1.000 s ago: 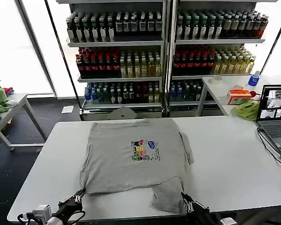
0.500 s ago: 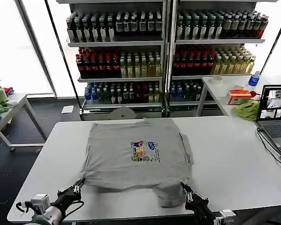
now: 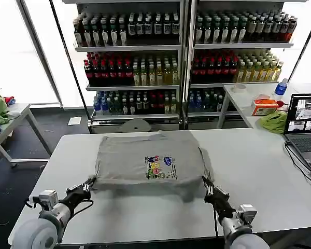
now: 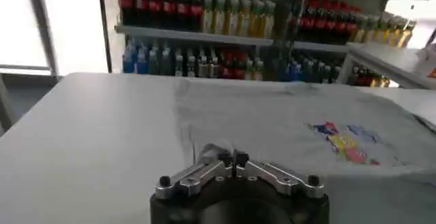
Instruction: Fold and organize the clothes.
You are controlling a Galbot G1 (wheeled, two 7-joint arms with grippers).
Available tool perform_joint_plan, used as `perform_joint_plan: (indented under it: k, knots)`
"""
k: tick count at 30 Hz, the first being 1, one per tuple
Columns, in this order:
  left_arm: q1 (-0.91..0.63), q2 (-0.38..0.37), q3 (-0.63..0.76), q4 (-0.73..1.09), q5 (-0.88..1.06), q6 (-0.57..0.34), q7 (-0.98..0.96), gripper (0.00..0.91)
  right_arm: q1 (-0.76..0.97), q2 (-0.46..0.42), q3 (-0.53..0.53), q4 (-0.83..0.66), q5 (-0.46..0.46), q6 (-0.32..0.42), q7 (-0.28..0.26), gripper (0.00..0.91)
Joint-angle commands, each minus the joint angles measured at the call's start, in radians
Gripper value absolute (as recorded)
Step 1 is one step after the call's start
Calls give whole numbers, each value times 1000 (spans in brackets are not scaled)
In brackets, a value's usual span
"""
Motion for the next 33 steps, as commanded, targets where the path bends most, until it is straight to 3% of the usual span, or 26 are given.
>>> perform_joint_plan:
  k: [1,10,11,12,13,14,18,24,33]
  knots:
    - [-154,27,58,113,-29,1,0,30,205,26,-49,-163,-39,-10,0,0]
    - [-278,-1,138,251,-28,0,8,30,359,65,-108,-342,-115,-16,-21,0]
    - [-292,-4,146,279,-25,0,9,111,371,67,-114,-355,-124,-17,-23,191]
    - [-300,-8,152,289,-25,0,10,423,384,72,-120,-371,-141,-25,-30,766]
    - [-304,-10,155,301,-25,0,9,796,400,74,-127,-385,-152,-45,-40,907]
    - [-314,-15,161,318,-22,0,9,907,406,75,-131,-399,-158,-50,-44,907]
    - [-322,-27,167,346,17,1,37,907,432,85,-141,-456,-207,-64,-63,907]
    - [-294,-27,136,345,32,1,45,907,422,76,-137,-426,-205,-100,-56,907]
    - [-206,-5,47,276,32,1,36,907,243,24,-72,-213,-166,-102,-32,907]
